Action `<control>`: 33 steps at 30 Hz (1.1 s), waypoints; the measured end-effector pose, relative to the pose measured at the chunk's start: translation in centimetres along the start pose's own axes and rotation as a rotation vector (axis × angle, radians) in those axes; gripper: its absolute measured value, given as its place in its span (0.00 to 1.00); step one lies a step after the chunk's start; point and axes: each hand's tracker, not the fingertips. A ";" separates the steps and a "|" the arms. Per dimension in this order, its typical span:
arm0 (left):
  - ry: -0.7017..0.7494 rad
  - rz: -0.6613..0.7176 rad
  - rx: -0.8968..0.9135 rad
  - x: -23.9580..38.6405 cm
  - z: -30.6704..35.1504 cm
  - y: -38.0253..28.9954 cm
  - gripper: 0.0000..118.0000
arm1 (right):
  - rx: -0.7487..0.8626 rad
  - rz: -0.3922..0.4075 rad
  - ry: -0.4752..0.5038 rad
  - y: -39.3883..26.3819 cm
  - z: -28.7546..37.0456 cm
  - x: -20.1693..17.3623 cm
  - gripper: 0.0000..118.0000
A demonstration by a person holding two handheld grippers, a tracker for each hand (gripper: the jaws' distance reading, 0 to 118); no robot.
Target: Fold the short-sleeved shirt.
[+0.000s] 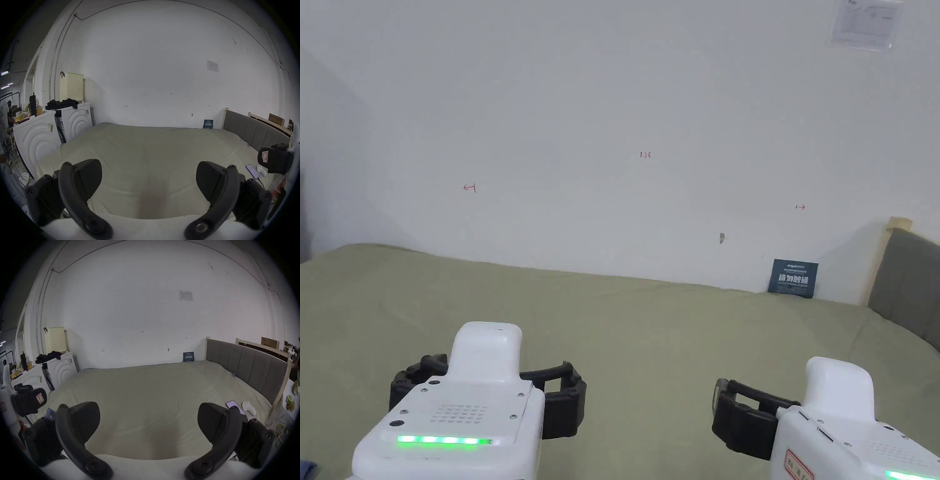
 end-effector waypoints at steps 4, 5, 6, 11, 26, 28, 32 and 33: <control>-0.013 0.000 -0.004 0.1 0.0 0.0 0.99 | -0.003 0.003 -0.014 0.2 0.0 0.2 1.00; -0.014 -0.001 -0.005 0.1 0.0 0.1 0.99 | -0.004 -0.001 -0.013 0.2 0.0 0.2 1.00; -0.015 -0.002 -0.004 0.1 0.0 0.1 0.99 | -0.002 -0.006 -0.011 0.3 0.1 0.3 1.00; -0.029 0.011 0.004 0.1 0.2 0.3 0.99 | 0.007 -0.005 -0.018 0.7 0.3 0.3 1.00; -0.010 0.018 0.008 -0.7 0.2 0.9 0.99 | -0.005 0.025 -0.032 0.7 0.2 -0.1 1.00; -0.008 0.025 0.006 -0.9 0.1 0.9 0.99 | -0.012 0.027 -0.030 0.9 0.1 -0.2 1.00; 0.000 0.032 -0.006 -1.1 0.0 0.8 0.99 | -0.010 0.009 -0.022 1.0 0.1 -0.3 1.00; 0.000 0.031 -0.006 -1.1 0.0 0.8 0.99 | -0.011 0.008 -0.018 1.0 0.1 -0.4 1.00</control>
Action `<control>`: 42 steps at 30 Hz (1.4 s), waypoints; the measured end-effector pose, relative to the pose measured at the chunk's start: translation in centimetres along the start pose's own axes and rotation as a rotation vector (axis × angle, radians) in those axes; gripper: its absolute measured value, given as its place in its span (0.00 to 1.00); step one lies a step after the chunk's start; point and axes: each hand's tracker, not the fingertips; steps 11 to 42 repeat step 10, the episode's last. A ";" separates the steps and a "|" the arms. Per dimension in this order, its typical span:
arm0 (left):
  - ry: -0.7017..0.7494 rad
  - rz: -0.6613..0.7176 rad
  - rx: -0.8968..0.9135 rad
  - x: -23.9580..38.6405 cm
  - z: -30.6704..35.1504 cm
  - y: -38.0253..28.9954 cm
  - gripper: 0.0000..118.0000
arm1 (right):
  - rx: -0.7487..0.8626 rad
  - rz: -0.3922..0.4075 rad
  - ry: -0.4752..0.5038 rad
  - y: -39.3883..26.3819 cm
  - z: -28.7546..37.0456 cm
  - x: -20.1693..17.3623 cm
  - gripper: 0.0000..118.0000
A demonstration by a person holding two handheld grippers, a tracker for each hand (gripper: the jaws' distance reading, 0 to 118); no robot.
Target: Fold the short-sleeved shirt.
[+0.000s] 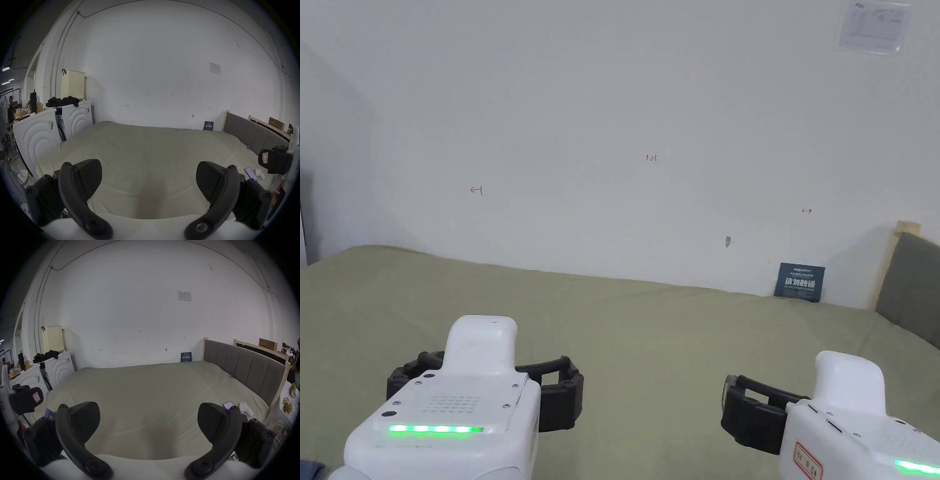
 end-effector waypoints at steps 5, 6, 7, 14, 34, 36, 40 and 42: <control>-0.001 -0.012 -0.008 0.2 -0.1 -0.2 0.99 | -0.017 -0.006 -0.010 0.0 -0.2 -0.1 1.00; -0.003 -0.014 -0.009 0.2 -0.2 -0.2 0.99 | -0.020 -0.019 -0.003 -0.1 -0.3 -0.1 1.00; -0.006 -0.016 -0.008 0.3 -0.2 -0.3 0.99 | -0.030 -0.020 0.000 -0.1 -0.4 0.0 1.00; -0.012 -0.028 -0.008 0.5 -0.2 -0.3 0.99 | -0.044 -0.021 -0.006 -0.4 -0.7 0.1 1.00; -0.012 -0.028 -0.008 0.5 -0.2 -0.3 0.99 | -0.044 -0.021 -0.006 -0.4 -0.7 0.1 1.00; -0.012 -0.028 -0.008 0.5 -0.2 -0.3 0.99 | -0.044 -0.021 -0.006 -0.4 -0.7 0.1 1.00; -0.012 -0.028 -0.008 0.5 -0.2 -0.3 0.99 | -0.044 -0.021 -0.006 -0.4 -0.7 0.1 1.00; -0.012 -0.028 -0.008 0.5 -0.2 -0.3 0.99 | -0.044 -0.021 -0.006 -0.4 -0.7 0.1 1.00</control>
